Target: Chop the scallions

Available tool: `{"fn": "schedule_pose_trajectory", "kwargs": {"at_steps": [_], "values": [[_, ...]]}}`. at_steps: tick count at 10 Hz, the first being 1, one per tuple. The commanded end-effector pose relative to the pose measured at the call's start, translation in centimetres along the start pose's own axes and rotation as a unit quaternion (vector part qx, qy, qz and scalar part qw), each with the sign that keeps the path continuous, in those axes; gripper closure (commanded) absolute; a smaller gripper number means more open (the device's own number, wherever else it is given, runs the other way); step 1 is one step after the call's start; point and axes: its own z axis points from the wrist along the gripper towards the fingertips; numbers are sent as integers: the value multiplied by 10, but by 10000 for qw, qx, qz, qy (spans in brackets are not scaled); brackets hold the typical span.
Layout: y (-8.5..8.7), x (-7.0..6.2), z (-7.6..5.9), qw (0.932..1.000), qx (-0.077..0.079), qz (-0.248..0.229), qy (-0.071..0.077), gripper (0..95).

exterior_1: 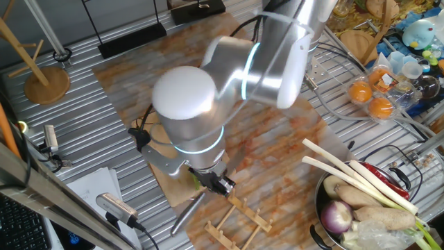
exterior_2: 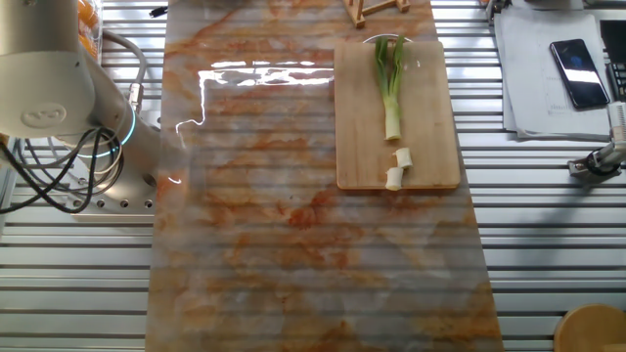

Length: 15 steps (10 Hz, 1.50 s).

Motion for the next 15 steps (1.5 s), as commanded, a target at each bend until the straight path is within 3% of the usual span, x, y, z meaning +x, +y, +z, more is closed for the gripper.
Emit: {"fn": "schedule_pose_trajectory", "kwargs": {"at_steps": [1, 4, 6, 9, 11, 12, 13, 15], "values": [[-21, 3, -14, 9995, 272, 120, 77, 950], [-63, 13, -24, 9995, 288, -6, 90, 950], [-63, 13, -24, 9994, 343, -19, 86, 950], [-63, 13, -24, 9961, 326, 817, 76, 950], [-63, 13, -24, 9914, 321, 1260, -145, 950], [-63, 13, -24, 9899, 323, 1373, -167, 950], [-68, 17, -15, 9904, 362, 1332, -85, 950], [-98, 25, 1, 9923, 428, 1159, -57, 950]]}}
